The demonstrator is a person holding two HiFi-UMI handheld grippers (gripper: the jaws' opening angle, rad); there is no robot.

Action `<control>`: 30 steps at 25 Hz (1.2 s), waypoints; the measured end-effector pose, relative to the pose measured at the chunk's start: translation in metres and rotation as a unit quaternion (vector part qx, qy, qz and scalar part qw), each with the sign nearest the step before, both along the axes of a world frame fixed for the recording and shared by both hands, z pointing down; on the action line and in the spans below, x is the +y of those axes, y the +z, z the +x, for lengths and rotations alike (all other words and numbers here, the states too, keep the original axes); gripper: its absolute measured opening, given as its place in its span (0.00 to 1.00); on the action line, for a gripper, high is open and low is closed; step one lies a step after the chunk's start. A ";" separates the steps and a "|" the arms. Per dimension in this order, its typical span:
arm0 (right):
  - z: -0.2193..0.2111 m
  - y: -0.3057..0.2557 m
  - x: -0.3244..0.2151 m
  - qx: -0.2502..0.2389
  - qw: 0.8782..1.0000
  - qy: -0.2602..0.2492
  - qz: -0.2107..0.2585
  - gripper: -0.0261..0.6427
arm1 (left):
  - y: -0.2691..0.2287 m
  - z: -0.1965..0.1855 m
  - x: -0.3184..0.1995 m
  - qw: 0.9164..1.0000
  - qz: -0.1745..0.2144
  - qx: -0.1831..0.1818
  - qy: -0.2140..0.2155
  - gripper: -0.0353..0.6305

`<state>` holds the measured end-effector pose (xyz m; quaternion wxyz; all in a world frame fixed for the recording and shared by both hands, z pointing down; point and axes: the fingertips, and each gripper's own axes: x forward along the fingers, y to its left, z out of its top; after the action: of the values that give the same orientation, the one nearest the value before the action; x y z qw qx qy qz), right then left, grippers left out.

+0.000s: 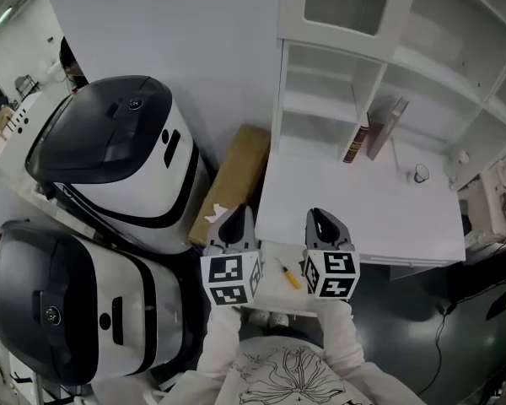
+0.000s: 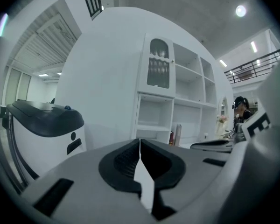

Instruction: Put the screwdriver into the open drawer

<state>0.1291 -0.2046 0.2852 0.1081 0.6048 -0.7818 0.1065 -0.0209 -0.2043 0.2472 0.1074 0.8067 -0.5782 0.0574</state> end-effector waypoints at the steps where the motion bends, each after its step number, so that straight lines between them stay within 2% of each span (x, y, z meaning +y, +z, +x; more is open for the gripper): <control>1: 0.000 -0.004 0.000 -0.001 1.000 0.000 0.005 0.07 | -0.002 0.000 0.000 1.000 0.003 0.000 0.000 0.07; 14: 0.005 -0.026 0.006 -0.020 0.999 0.009 0.036 0.07 | -0.017 -0.001 0.009 1.000 0.024 -0.003 -0.005 0.07; 30: 0.005 -0.026 0.013 -0.025 0.999 0.011 0.037 0.07 | -0.018 0.002 0.016 1.000 0.027 -0.002 0.001 0.07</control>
<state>0.1338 -0.1918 0.2593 0.0643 0.6143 -0.7808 0.0939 -0.0190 -0.1882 0.2294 0.0844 0.8097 -0.5791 0.0441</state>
